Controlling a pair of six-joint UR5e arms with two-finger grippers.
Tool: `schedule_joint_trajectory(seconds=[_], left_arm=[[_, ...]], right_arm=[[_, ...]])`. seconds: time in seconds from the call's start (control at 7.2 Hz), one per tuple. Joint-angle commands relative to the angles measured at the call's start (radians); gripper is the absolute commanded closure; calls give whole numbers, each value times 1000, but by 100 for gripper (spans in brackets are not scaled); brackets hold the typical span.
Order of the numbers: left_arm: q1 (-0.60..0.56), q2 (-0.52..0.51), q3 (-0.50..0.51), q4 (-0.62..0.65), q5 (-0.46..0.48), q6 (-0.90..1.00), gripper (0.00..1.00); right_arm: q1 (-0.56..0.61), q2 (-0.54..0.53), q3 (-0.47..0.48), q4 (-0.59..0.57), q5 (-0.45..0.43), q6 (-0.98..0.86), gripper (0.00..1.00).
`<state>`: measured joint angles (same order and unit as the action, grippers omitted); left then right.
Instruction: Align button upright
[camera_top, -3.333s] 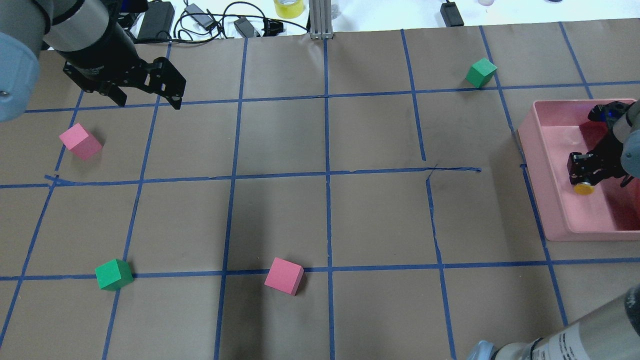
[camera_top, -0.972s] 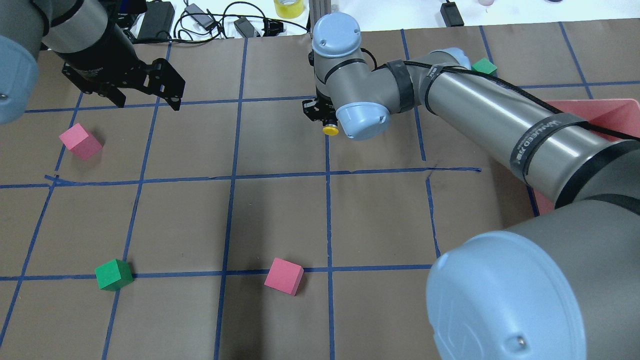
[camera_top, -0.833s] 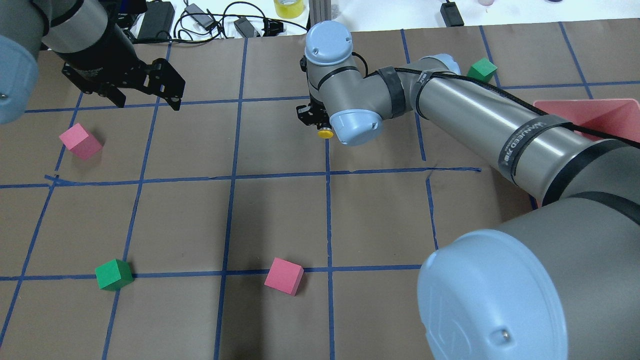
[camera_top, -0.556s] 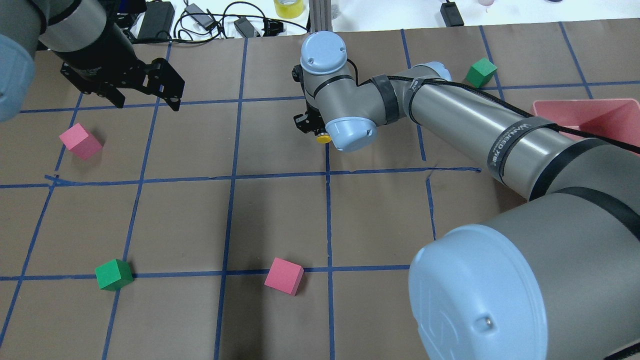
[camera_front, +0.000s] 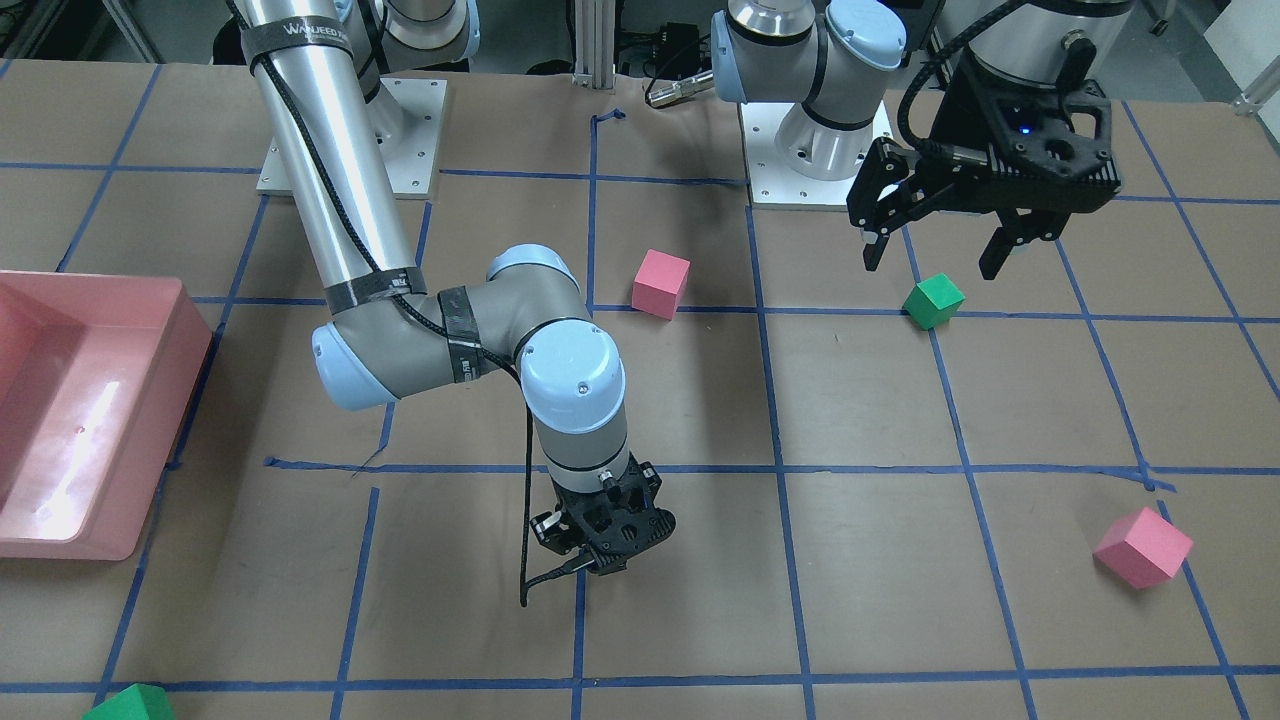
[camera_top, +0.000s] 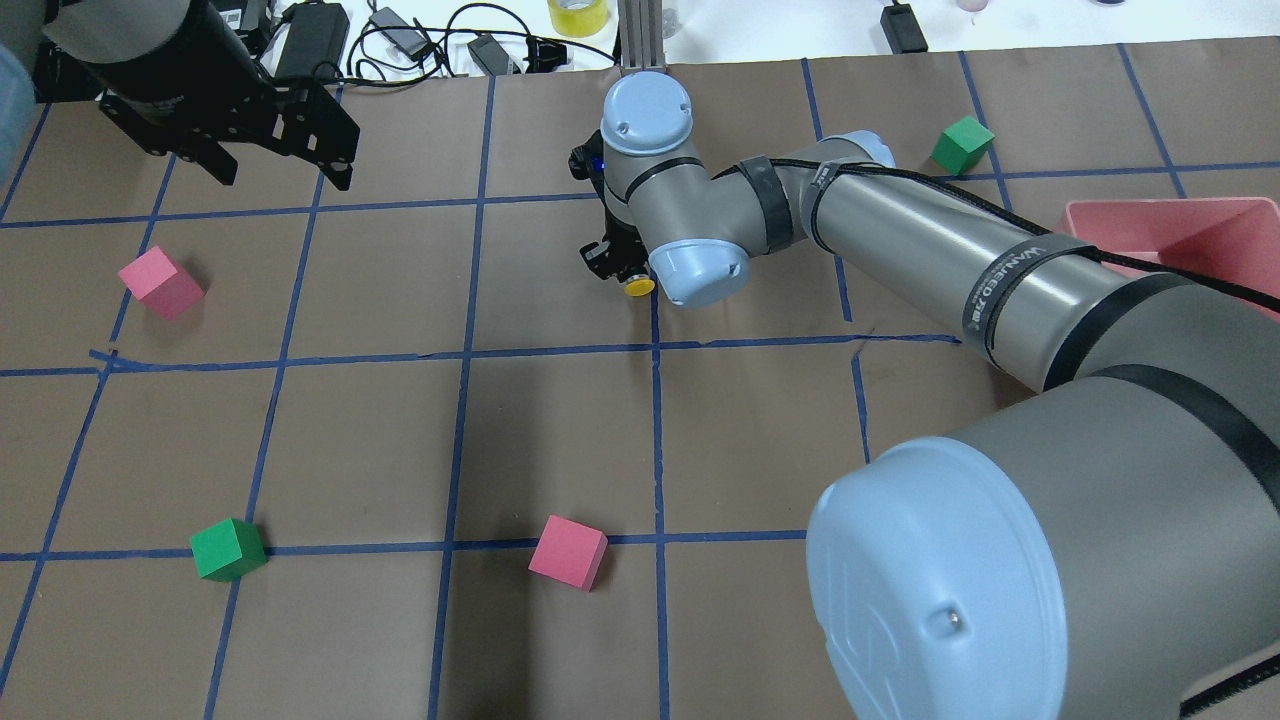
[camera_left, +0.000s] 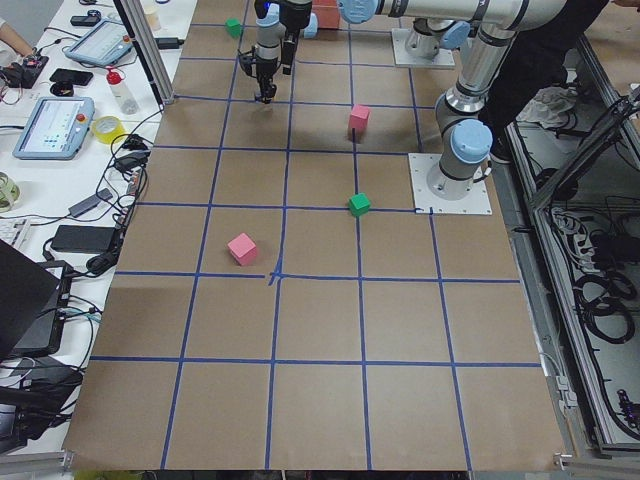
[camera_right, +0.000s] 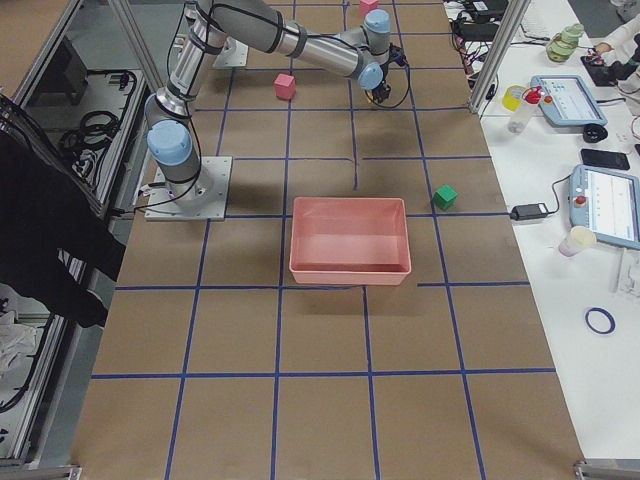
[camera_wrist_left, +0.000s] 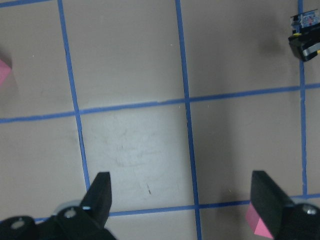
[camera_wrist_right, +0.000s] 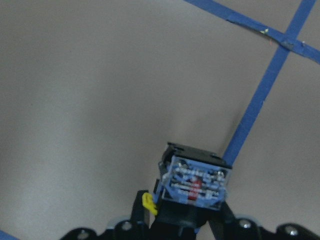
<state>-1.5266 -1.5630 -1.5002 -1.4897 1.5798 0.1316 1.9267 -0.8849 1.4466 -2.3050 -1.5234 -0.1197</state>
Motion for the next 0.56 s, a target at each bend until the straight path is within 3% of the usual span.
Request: schedule_joint_trajectory(seconds=[0.0, 0.14, 0.28, 0.42], left_arm=[[-4, -9, -11, -4, -7, -7, 0], [-7, -3, -32, 14, 5, -9, 0], [-10, 1, -60, 60, -1, -12, 0], [-14, 6, -104, 107, -3, -56, 0]], right_arm=[[0, 18, -2, -2, 31, -17, 39], [0, 24, -3, -17, 32, -17, 7], [0, 20, 6, -17, 29, -9, 0], [0, 17, 0, -17, 25, -6, 0]])
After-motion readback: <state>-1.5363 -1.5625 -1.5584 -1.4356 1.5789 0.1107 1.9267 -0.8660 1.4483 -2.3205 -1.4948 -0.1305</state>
